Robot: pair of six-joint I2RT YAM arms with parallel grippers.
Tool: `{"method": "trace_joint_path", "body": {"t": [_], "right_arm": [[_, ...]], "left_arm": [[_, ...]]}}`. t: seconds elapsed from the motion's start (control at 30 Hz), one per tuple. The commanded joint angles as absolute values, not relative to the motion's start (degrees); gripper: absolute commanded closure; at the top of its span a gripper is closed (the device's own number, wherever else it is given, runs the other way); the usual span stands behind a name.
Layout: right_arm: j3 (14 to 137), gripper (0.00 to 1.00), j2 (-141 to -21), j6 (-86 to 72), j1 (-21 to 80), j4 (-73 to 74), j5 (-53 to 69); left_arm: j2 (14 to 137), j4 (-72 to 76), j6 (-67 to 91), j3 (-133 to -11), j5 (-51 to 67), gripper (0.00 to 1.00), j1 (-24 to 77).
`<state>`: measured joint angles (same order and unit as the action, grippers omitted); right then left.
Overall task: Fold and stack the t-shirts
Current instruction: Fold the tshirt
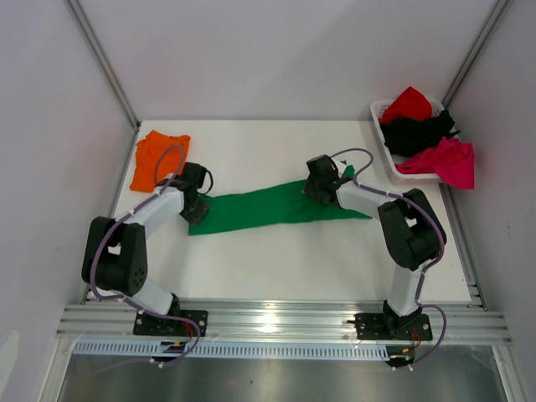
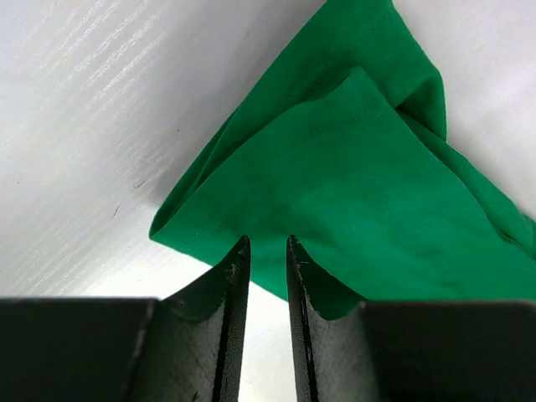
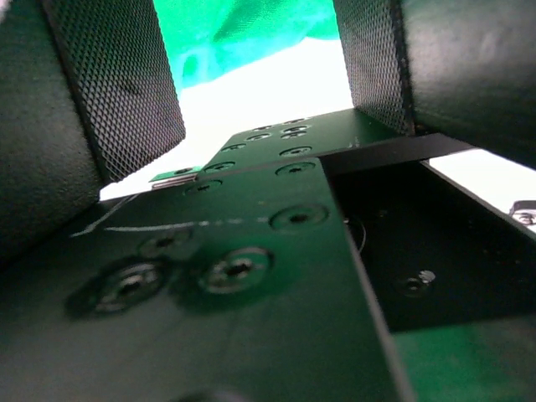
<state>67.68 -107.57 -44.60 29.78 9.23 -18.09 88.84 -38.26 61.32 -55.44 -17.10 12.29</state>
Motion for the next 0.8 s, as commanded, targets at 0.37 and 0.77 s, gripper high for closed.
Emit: {"method": "trace_joint_path", "body": {"t": [0.37,0.77], "right_arm": [[69.9,0.45,-107.2,-43.3,29.8,8.8,-20.5],[72.9,0.45,-111.4,-40.3,25.8,7.0,-23.3]], "left_arm": [[89.5,-37.4,59.6,-55.3,-17.2,0.73,11.7],[88.2,-37.5,59.6,-54.6,-17.5,0.73,11.4]]}}
